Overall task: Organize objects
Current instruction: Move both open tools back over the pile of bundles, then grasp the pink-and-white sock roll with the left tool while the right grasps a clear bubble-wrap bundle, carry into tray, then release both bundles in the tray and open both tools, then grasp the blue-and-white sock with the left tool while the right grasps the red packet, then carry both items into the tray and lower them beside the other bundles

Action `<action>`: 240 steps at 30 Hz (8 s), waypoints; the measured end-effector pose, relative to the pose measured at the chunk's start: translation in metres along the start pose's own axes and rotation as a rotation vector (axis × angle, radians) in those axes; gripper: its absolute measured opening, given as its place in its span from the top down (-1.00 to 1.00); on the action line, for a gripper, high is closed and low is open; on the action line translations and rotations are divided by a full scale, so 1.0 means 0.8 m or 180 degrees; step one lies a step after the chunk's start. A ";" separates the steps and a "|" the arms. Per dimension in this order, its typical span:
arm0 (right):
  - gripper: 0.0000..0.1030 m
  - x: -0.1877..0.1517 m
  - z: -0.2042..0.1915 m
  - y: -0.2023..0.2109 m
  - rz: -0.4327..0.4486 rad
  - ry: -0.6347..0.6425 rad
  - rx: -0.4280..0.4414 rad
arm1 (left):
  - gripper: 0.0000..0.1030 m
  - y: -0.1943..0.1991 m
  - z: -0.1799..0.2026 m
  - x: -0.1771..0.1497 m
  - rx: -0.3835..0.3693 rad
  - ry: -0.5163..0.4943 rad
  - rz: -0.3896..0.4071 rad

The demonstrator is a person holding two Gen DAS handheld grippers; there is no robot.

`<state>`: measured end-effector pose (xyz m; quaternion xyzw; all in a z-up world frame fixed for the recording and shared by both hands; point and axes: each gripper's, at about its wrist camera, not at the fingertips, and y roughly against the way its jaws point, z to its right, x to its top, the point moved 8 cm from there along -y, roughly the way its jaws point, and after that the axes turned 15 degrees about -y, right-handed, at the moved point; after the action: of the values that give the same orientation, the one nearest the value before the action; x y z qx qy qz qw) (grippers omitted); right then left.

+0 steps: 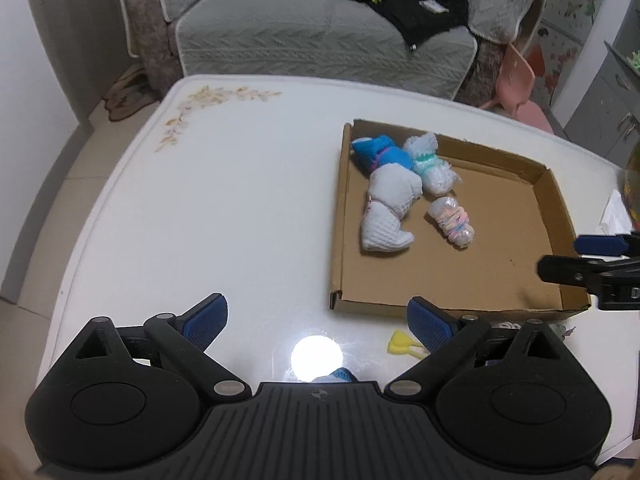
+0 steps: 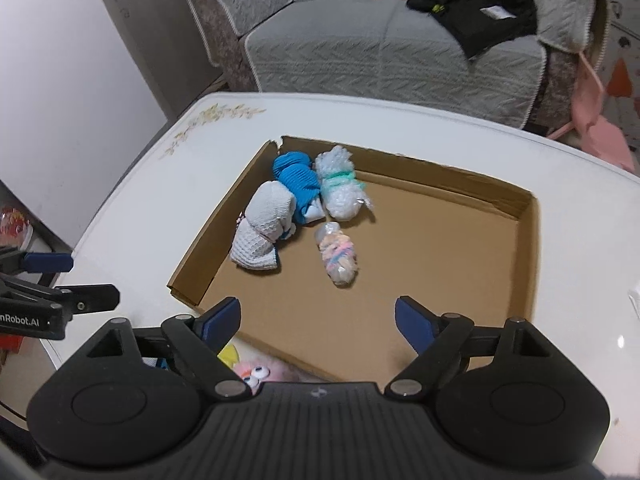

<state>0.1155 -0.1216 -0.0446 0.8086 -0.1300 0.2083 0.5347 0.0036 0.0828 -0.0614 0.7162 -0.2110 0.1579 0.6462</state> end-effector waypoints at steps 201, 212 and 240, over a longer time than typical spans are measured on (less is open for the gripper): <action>0.19 -0.146 0.086 -0.044 -0.0631 -0.0260 -0.0528 | -0.98 -0.094 0.044 -0.129 -0.0158 0.0413 -0.0472; 0.52 -0.156 0.080 -0.037 -0.0672 -0.0204 -0.0428 | -0.52 -0.098 0.048 -0.115 -0.0178 0.0184 -0.0331; 0.53 0.065 0.083 0.078 0.0590 -0.0110 -0.0103 | -0.33 -0.031 0.120 0.140 -0.0411 -0.1178 0.0833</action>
<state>0.1473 -0.2061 0.0079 0.7878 -0.2169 0.2409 0.5237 0.1081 -0.0219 -0.0378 0.6567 -0.4265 0.0925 0.6151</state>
